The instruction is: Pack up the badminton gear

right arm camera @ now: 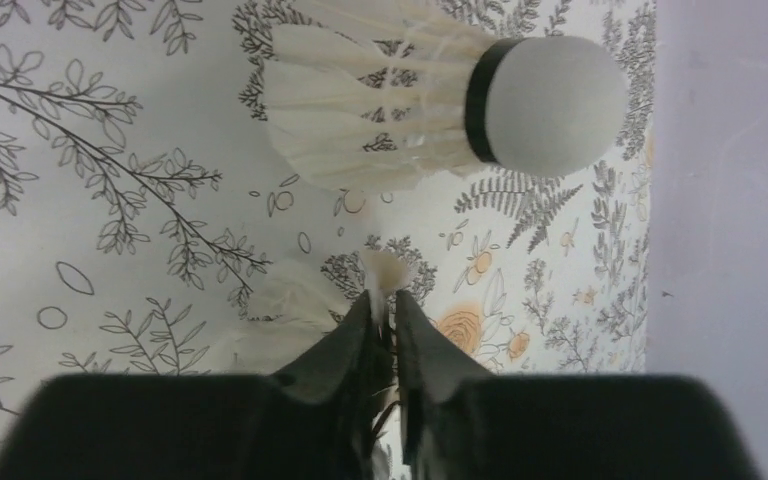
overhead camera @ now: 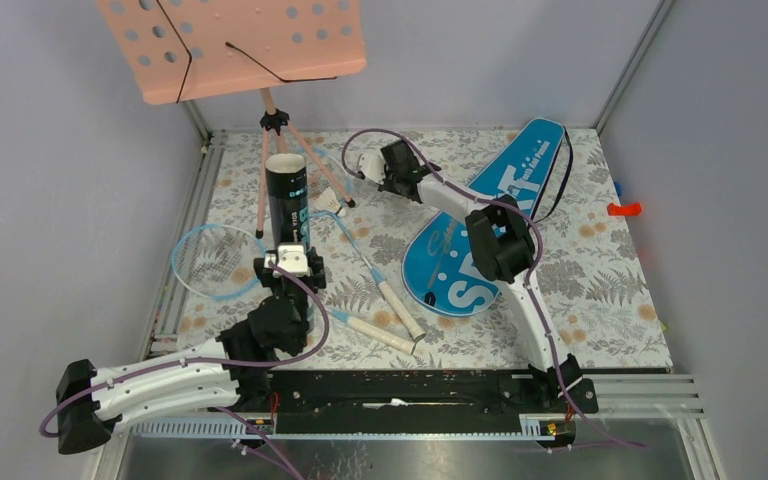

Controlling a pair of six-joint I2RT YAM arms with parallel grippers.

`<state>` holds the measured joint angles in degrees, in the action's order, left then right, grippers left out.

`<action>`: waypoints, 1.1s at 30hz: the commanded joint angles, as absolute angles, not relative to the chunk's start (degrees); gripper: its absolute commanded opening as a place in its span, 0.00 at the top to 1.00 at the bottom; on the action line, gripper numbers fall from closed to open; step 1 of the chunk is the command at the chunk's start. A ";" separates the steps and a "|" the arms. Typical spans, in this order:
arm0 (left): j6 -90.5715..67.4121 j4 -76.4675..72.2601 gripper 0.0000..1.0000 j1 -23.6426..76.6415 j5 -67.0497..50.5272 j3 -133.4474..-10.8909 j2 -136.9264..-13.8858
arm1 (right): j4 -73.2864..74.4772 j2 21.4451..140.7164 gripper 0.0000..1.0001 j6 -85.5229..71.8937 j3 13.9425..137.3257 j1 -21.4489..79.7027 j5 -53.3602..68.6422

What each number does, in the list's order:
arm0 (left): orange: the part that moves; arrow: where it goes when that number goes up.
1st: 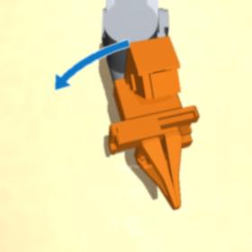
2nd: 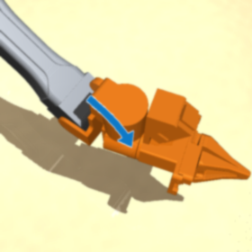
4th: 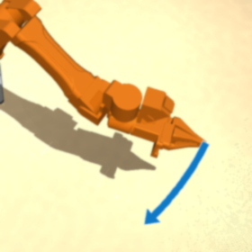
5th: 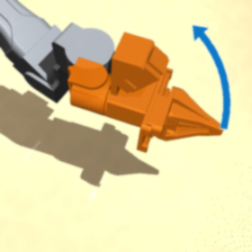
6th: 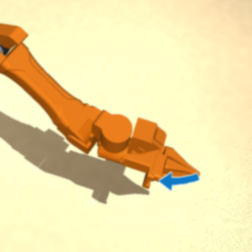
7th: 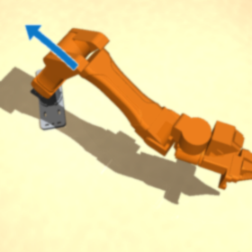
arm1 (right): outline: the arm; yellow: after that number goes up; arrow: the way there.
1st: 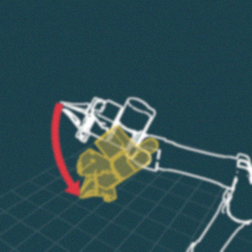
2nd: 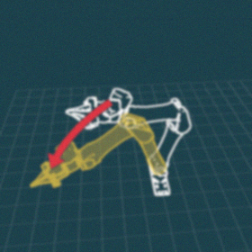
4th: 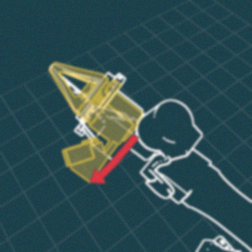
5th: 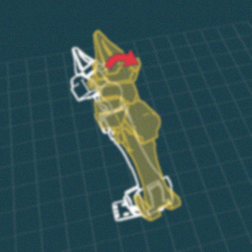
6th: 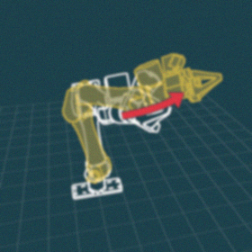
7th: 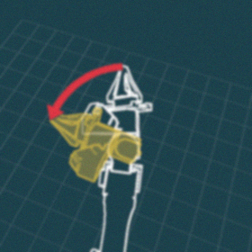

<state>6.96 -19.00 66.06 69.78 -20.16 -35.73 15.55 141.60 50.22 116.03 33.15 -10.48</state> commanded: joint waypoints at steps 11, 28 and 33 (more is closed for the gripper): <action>6.13 -17.95 0.93 66.01 58.33 -19.25 -33.83 | 9.07 113.78 1.00 32.77 95.28 32.50 -7.68; 18.59 -24.61 0.93 66.01 28.88 -13.91 -33.97 | 15.96 68.84 1.00 -7.37 64.25 32.23 6.12; 21.52 -27.40 0.93 66.01 23.23 -14.32 -37.13 | 10.95 50.12 1.00 -15.19 53.30 32.26 8.53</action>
